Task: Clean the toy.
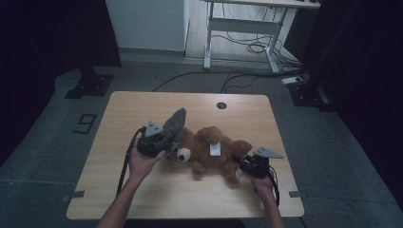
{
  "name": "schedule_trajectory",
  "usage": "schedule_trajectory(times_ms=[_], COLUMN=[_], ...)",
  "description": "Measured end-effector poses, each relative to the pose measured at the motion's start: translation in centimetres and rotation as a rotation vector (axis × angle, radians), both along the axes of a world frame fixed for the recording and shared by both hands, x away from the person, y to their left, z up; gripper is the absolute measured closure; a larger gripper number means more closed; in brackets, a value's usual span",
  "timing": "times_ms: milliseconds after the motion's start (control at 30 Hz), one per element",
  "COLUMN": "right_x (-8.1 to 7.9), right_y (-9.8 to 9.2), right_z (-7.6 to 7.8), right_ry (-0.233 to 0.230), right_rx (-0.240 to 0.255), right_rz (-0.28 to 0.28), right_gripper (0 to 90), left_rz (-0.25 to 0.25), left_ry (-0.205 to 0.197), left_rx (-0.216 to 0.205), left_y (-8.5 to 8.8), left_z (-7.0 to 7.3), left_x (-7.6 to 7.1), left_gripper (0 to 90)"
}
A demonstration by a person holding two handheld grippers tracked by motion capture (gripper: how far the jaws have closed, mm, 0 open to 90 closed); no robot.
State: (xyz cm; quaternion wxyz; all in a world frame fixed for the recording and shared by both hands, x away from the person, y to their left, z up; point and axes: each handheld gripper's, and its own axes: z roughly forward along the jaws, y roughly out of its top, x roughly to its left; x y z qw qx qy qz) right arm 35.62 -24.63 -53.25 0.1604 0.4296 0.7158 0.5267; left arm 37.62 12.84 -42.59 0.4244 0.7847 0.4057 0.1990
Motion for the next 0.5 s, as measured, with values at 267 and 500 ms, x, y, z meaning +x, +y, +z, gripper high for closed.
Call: schedule_trajectory(times_ms=[267,500], right_x=[-0.1,-0.2], right_y=[0.0,0.3], right_z=[0.1,0.1], right_ry=[-0.004,-0.001], right_rx=[-0.006,-0.016], right_rz=[0.004,0.015], right_gripper=[69.1,69.8], left_rz=[-0.044,-0.009], left_ry=[0.055,0.051], left_rx=[0.06,0.047], left_y=[-4.7,-2.2], left_z=[-2.0,-1.9], left_x=[2.7,2.3], left_gripper=[78.3,78.8])
